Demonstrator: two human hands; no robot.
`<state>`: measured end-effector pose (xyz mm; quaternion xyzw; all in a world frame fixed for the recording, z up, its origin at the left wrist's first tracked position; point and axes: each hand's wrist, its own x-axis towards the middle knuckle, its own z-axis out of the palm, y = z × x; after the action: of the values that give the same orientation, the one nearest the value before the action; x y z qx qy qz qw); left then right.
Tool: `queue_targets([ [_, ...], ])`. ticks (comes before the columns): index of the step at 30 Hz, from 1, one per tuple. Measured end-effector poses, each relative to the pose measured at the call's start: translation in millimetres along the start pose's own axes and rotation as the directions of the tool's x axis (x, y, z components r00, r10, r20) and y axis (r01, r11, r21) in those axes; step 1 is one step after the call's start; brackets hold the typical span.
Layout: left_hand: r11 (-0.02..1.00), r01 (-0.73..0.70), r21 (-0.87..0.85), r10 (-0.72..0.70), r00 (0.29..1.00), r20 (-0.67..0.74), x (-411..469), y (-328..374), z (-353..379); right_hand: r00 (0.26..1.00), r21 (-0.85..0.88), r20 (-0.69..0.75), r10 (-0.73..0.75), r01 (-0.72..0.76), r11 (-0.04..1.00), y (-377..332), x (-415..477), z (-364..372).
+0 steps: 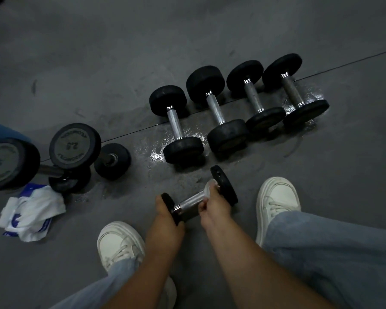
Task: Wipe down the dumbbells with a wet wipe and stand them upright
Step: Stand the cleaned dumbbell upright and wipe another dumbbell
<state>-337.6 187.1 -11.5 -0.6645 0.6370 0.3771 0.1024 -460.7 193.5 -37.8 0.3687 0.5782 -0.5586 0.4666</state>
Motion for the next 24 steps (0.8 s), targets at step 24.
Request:
queue_targets([
  [24,1.0,-0.029,0.007,0.029,0.999,0.037,19.2,10.2,-17.8,0.988,0.202,0.008,0.154,-0.153,0.967,-13.7,-5.5,0.4],
])
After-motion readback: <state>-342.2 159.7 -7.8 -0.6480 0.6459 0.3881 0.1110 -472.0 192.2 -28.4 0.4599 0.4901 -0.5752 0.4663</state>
